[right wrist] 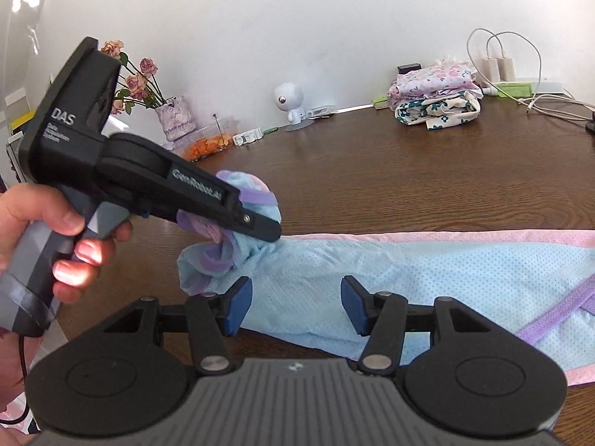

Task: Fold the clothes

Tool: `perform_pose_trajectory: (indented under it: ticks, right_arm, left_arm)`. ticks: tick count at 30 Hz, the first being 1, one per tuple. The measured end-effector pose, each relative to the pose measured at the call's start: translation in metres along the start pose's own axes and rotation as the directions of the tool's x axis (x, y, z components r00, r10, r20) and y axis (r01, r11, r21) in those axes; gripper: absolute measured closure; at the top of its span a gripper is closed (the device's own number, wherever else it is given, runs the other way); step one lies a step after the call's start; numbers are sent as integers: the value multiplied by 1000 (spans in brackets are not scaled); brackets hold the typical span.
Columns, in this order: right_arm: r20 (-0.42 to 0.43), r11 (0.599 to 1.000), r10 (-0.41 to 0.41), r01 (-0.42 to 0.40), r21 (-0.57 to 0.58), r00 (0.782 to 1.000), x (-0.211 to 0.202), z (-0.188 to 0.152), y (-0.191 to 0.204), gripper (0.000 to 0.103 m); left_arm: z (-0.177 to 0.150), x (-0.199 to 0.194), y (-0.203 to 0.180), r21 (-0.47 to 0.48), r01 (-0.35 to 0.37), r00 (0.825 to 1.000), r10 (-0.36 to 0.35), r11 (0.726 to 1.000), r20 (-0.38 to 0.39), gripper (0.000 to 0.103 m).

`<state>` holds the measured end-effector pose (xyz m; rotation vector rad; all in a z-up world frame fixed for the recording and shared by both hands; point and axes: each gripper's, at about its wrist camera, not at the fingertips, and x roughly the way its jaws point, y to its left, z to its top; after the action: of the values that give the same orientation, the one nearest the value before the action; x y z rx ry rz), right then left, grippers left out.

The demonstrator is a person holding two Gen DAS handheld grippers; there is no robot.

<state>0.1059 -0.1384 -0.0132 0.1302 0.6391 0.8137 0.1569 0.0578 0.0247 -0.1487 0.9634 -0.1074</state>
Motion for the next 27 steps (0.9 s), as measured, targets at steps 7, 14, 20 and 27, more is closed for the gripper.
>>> perform_pose_trajectory:
  ticks: [7,14,20,27]
  right_arm:
    - [-9,1000,-5,5,21,1000,-6,-5,-16,47]
    - [-8,1000,-6,6,28,1000,-5,-6,-19,46]
    - [14,1000,-12,12,-6,1000,-6,7,-12,46]
    - [-58,992,4,-11,-124,998,26,30,12,59]
  left_arm:
    - [-7,-17,-10,-21,74,997,-73,997,29,45]
    - [-5,-61,19,-70,131,982,-120,989,145,34]
    - [-28,-60,56,-35,59,982,-51,998,182,76]
    - [-57,-36,49,108,91,980,-109,990,169,89]
